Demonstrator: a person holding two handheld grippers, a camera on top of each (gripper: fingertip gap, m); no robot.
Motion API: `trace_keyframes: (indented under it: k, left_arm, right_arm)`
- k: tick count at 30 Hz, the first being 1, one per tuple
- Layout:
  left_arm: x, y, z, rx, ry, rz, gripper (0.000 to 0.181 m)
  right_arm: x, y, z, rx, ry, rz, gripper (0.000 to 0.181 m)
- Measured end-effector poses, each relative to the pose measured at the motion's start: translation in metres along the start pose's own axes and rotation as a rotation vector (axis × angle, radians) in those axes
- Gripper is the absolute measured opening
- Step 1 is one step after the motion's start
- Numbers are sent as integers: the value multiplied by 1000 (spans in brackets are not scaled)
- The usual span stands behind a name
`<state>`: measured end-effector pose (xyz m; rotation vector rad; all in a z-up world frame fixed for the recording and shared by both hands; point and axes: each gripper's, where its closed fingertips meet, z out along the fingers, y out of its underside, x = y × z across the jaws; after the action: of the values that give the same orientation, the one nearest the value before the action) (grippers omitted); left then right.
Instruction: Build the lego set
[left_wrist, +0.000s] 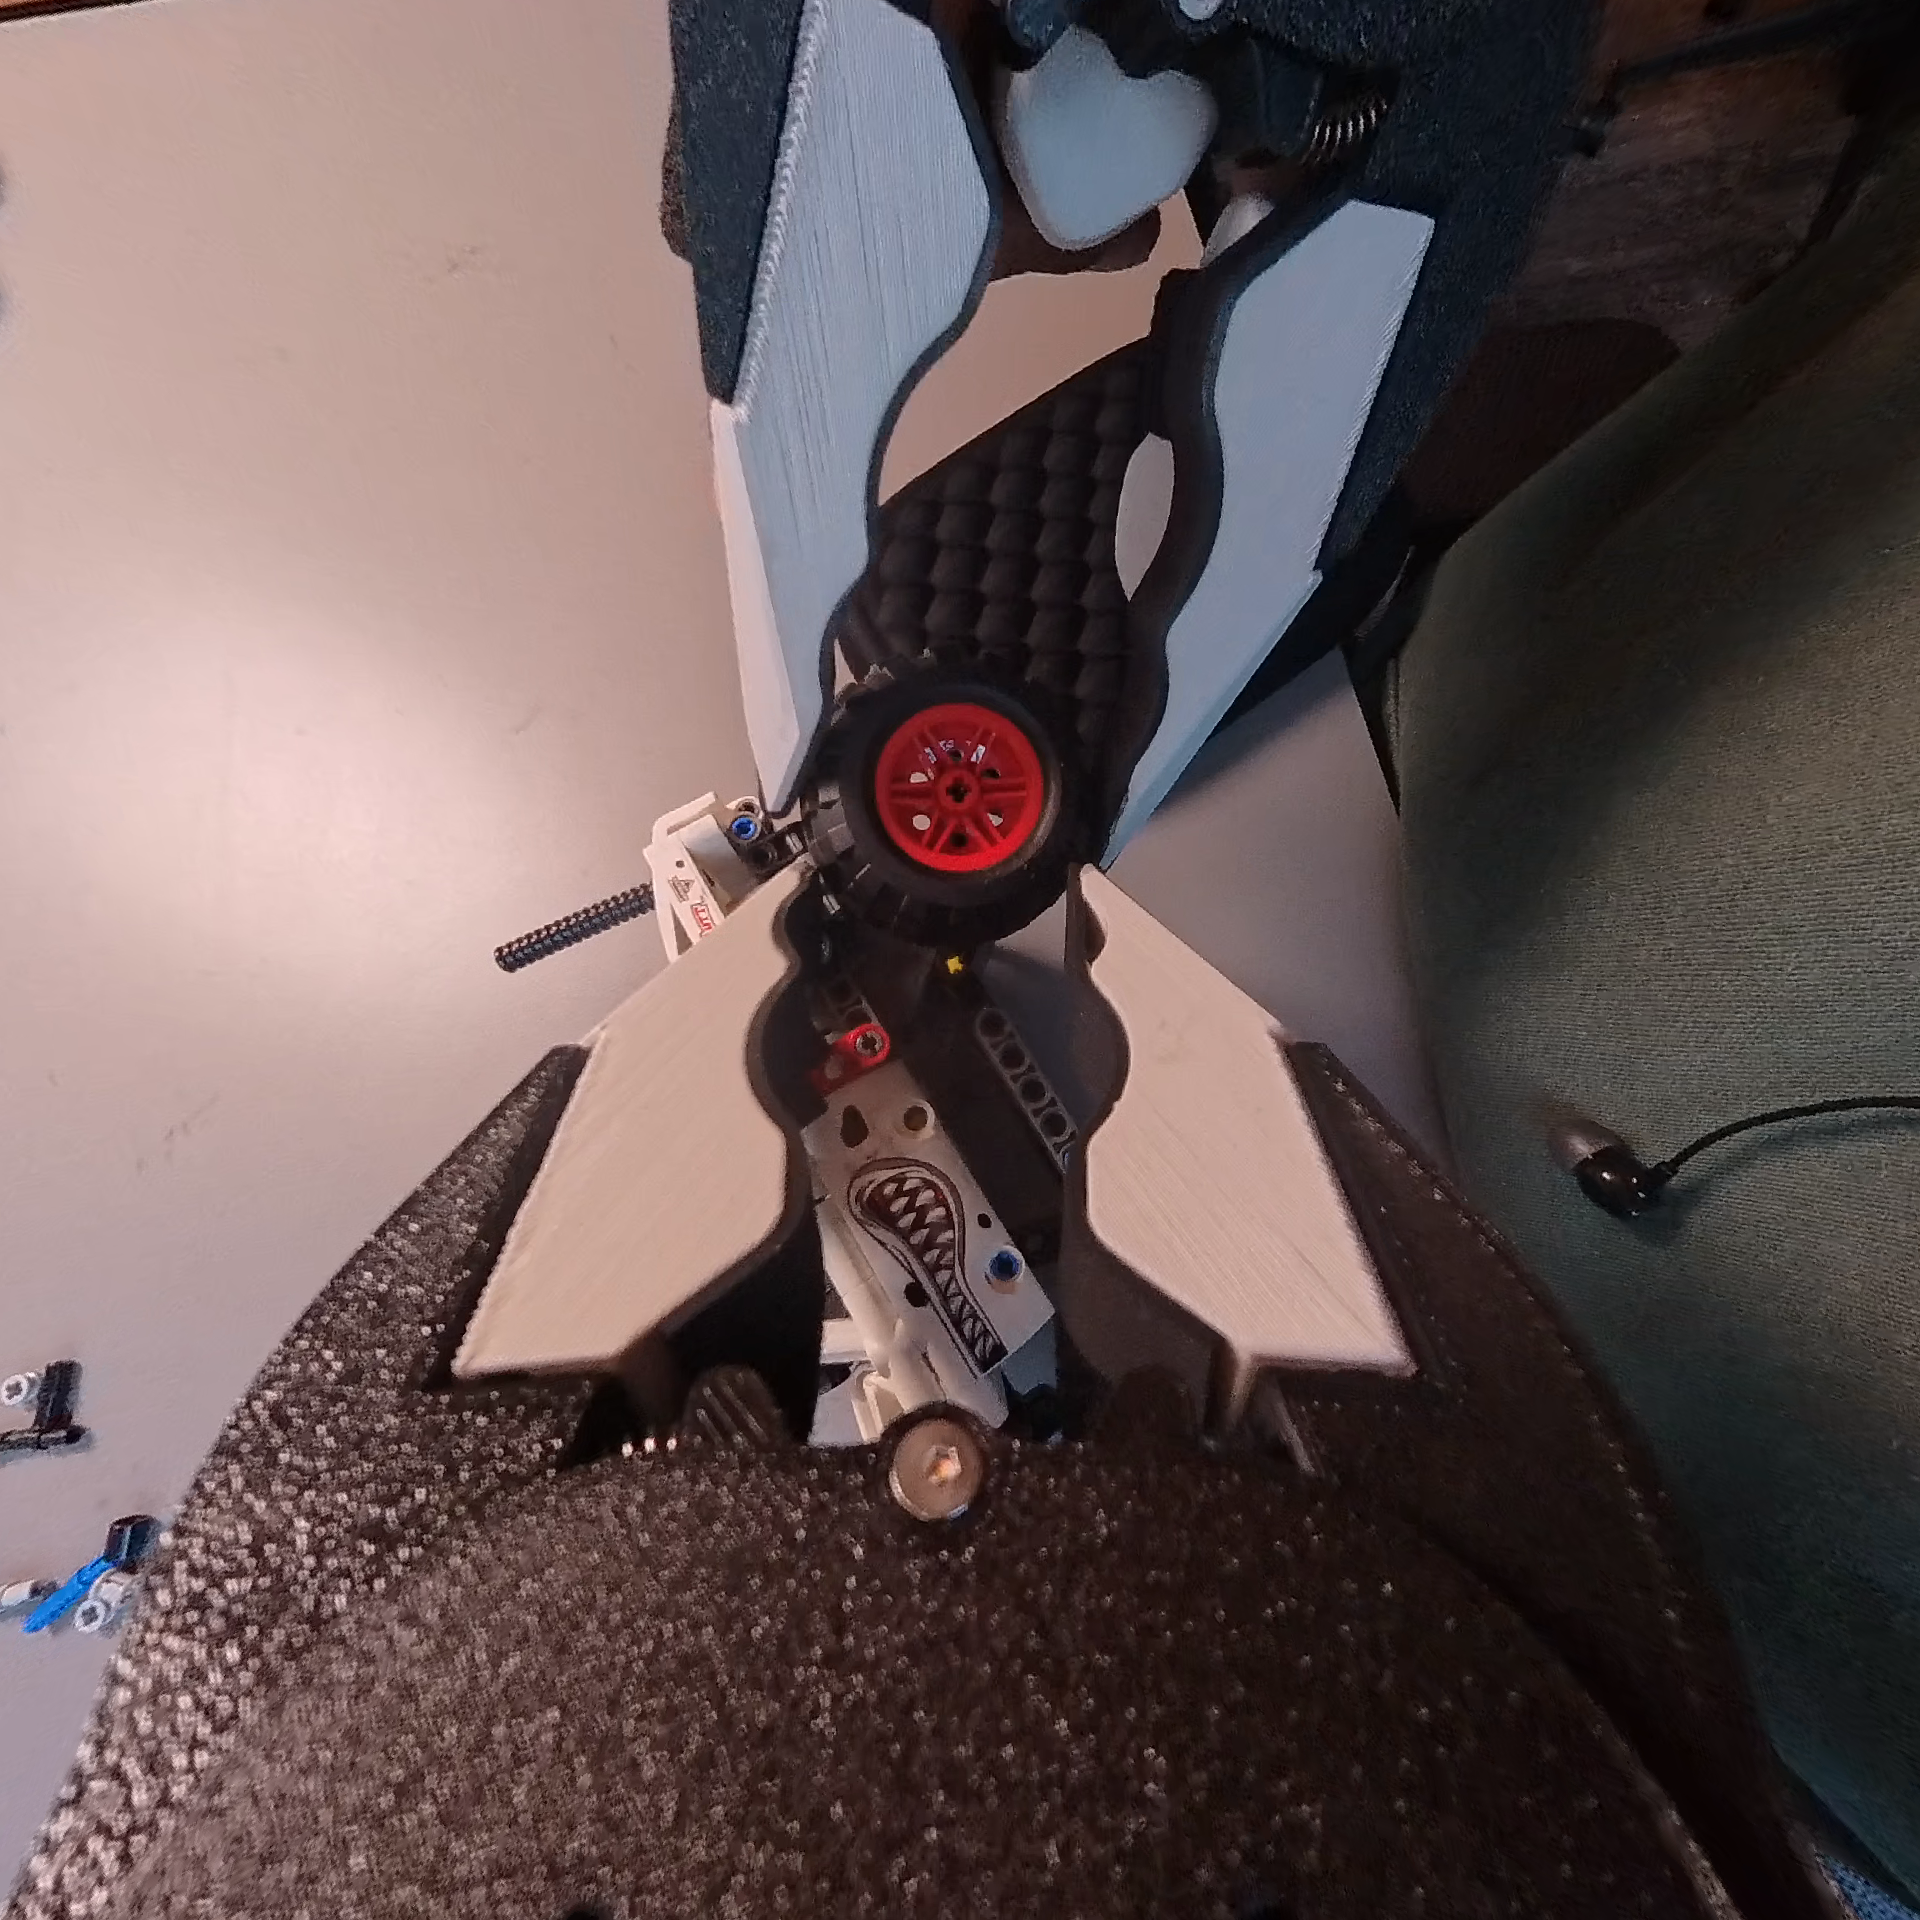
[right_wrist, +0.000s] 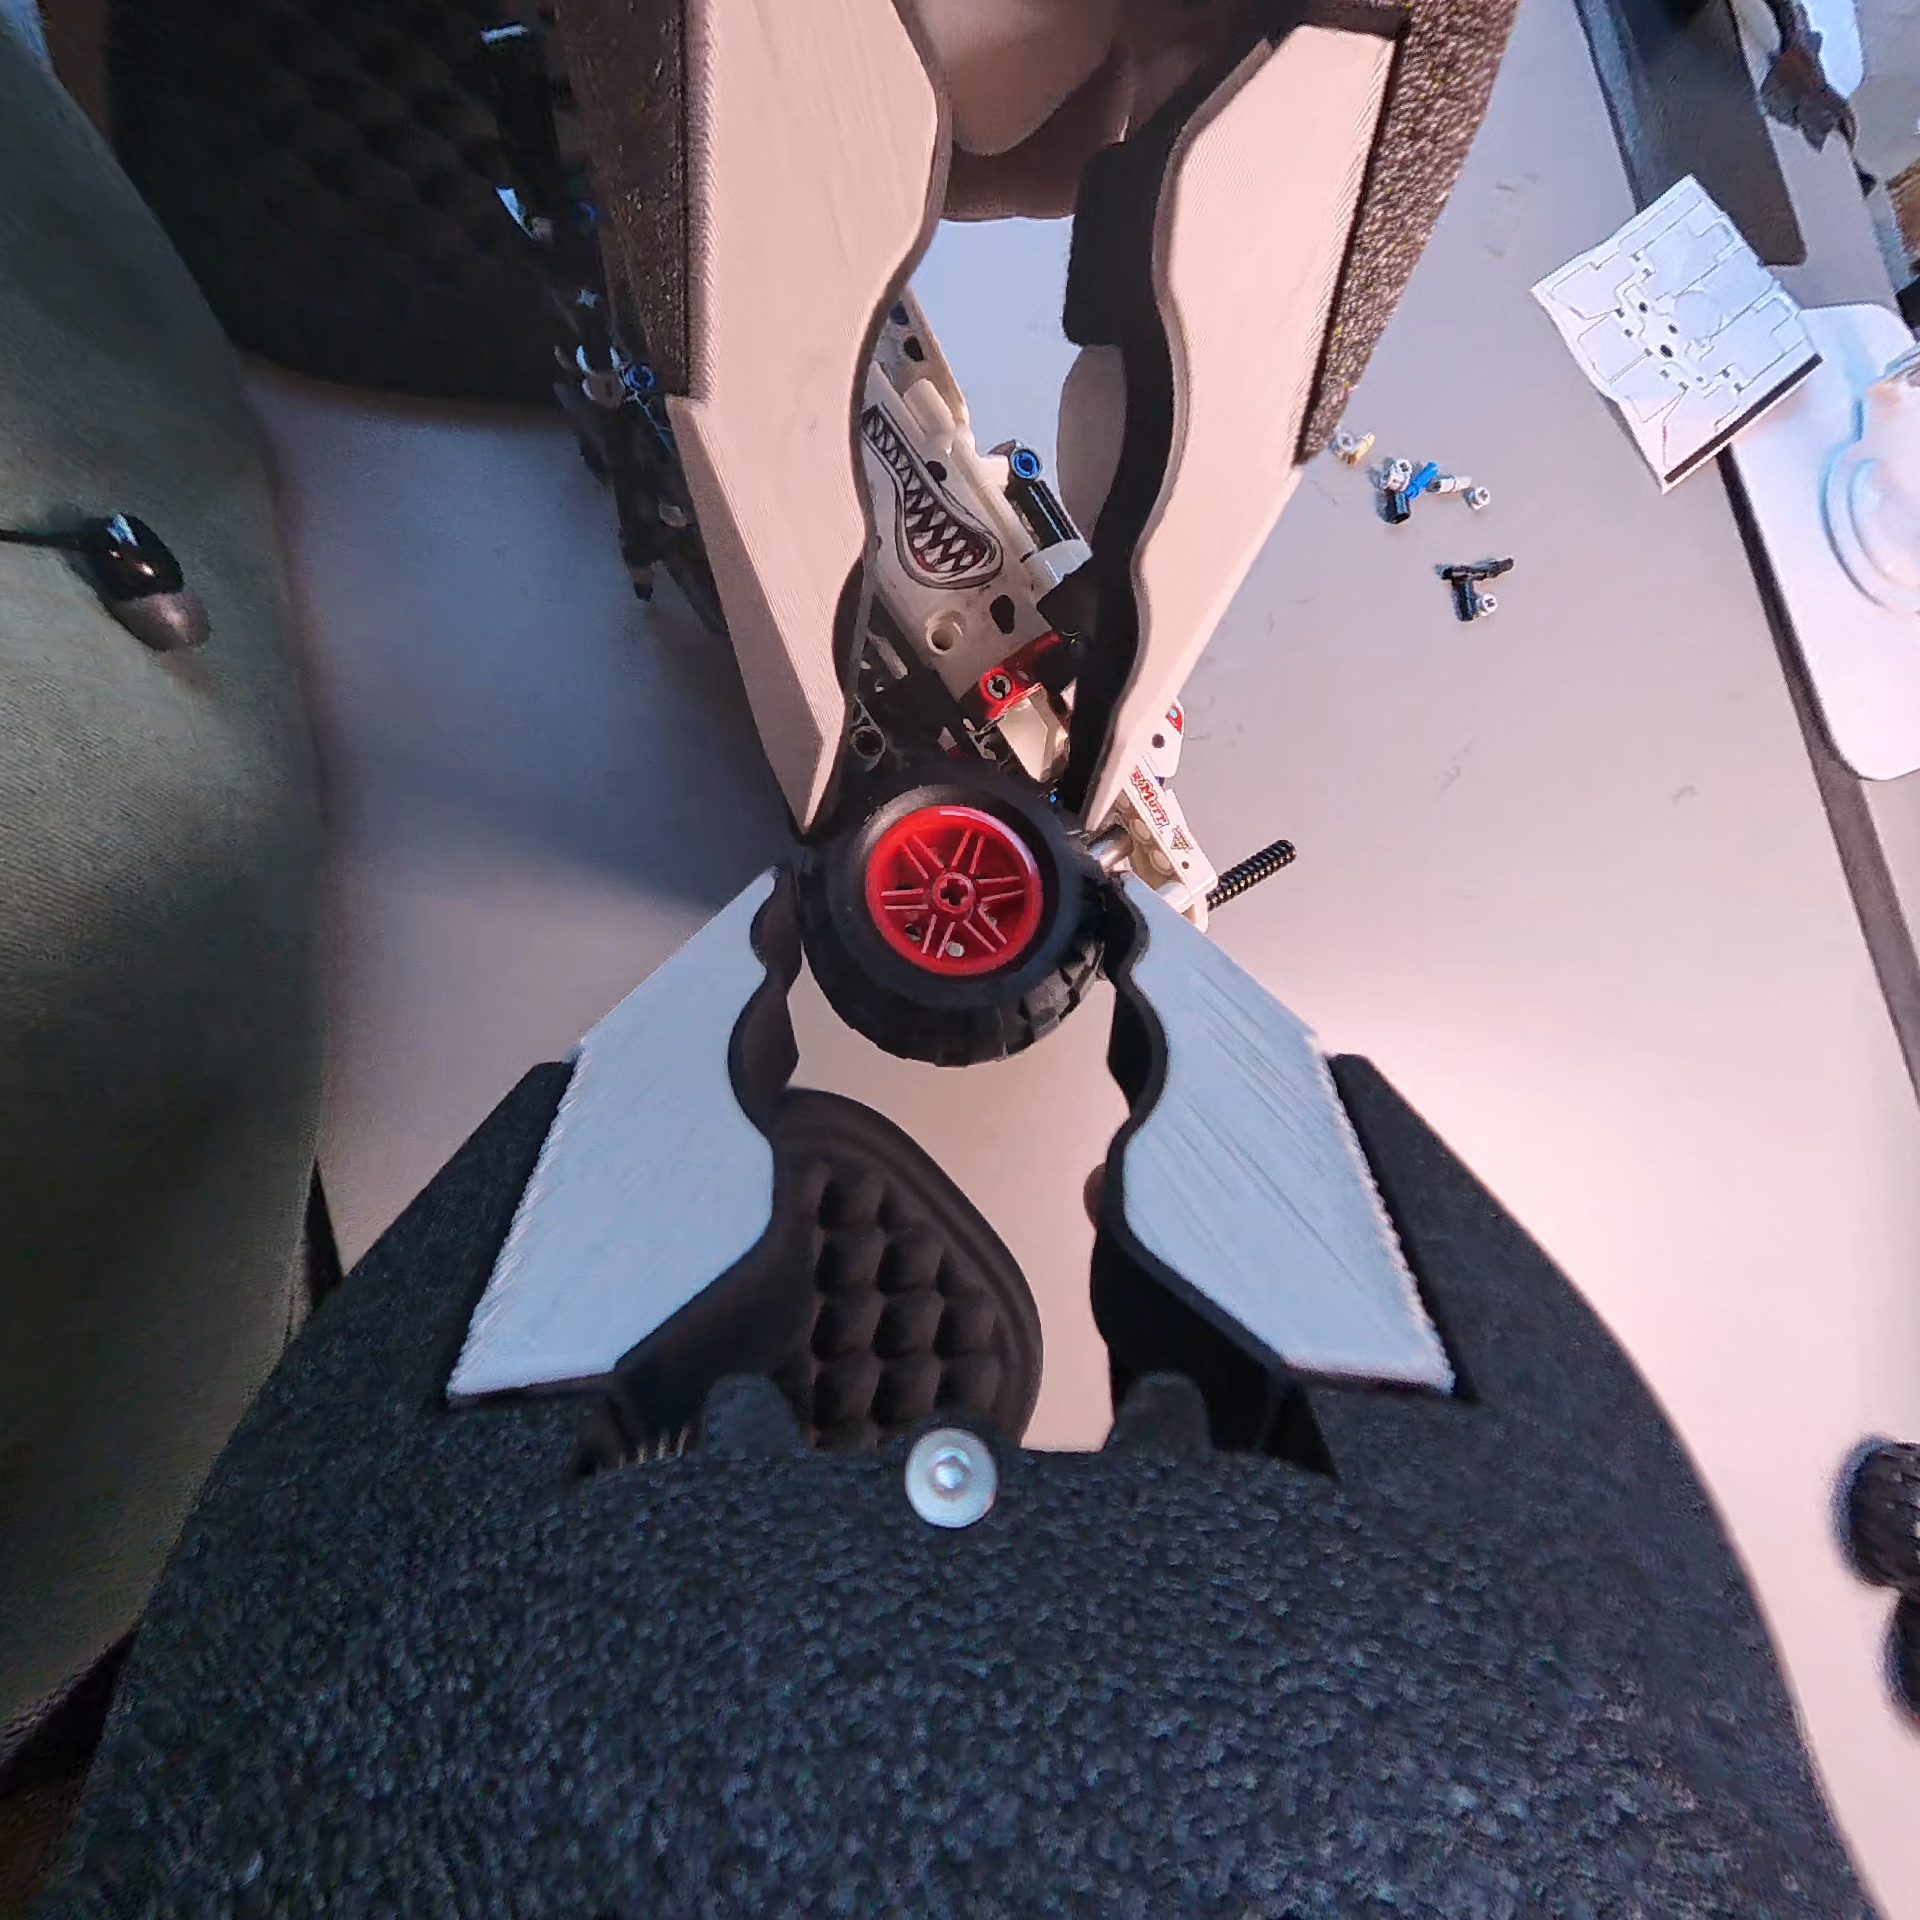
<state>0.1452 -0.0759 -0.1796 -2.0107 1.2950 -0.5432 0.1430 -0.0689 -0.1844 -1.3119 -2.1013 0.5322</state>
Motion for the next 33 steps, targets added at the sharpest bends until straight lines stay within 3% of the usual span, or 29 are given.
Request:
trace_keyframes:
  k: [4, 7, 10, 13, 18, 28, 33]
  left_arm:
    - [-2, -1, -5, 45, -9, -27, 46]
    - [-6, -6, -32, 177, -12, -111, 52]
    - [-18, 22, -56, 177, -18, -238, 64]
    - [-3, 60, -46, 76, 129, -389, 85]
    - [-5, 73, -25, 107, 132, -465, 67]
    - [-7, 75, -26, 166, 129, -503, 68]
    - [-9, 75, -36, 177, 113, -487, 69]
  right_arm:
    - [0, 0, 2, -4, -15, 68, 57]
    - [0, 0, 2, -35, -13, 79, 56]
    - [-1, 1, 3, -60, -9, 87, 56]
    - [-1, 1, 4, -88, 10, 67, 55]
    - [-7, 9, 8, -147, -8, 97, 54]
    - [-5, 5, 12, -79, 49, 141, 58]
    - [-2, -13, -5, 24, 34, 176, 64]
